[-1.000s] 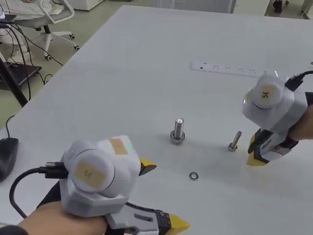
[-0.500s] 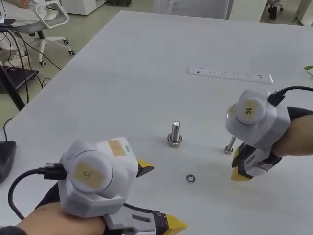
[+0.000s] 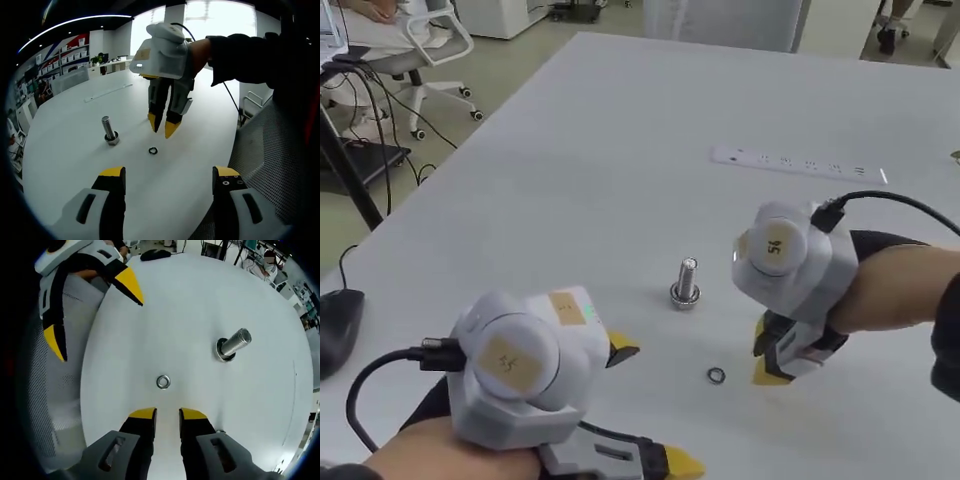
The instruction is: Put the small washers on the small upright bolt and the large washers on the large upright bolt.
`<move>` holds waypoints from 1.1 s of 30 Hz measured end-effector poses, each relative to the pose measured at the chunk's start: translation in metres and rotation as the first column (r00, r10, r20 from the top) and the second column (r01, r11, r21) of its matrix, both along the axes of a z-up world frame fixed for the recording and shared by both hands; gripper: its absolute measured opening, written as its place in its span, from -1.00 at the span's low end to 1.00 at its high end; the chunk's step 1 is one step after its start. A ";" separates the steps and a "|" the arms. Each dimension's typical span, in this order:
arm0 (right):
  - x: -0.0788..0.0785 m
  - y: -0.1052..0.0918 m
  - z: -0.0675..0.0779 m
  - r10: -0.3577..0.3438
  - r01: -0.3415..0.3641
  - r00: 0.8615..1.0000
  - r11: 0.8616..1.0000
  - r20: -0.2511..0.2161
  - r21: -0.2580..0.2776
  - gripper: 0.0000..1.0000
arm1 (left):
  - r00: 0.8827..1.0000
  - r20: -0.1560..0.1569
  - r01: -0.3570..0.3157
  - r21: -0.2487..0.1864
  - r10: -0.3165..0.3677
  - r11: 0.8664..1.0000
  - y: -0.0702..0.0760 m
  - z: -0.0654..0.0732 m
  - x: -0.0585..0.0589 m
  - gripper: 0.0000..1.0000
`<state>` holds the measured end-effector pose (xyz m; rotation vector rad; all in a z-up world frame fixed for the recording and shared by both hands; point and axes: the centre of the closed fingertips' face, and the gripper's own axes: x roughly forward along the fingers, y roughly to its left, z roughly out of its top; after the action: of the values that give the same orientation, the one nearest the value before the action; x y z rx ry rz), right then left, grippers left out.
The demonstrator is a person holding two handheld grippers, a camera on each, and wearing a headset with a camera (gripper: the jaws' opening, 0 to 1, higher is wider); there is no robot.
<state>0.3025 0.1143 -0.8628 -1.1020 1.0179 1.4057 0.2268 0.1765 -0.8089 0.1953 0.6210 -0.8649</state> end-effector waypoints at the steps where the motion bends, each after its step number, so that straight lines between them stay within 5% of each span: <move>1: 0.000 0.002 0.000 0.006 -0.006 1.000 1.000 0.000 0.000 -0.61 | 1.000 0.000 0.000 0.000 0.000 1.000 0.000 0.000 0.000 0.40; 13: -0.010 0.025 -0.007 0.067 -0.067 0.998 0.998 -0.005 -0.001 -0.60 | 1.000 0.003 -0.006 -0.004 0.006 1.000 0.000 0.001 0.000 0.40; 33: -0.011 0.029 -0.016 0.094 -0.093 0.995 0.996 0.021 -0.011 -0.62 | 1.000 0.008 -0.013 -0.008 0.013 1.000 0.001 0.002 0.003 0.39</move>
<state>0.2917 0.1437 -0.8787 -1.1825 0.9694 1.4614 0.2295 0.1771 -0.8070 0.1870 0.6105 -0.8540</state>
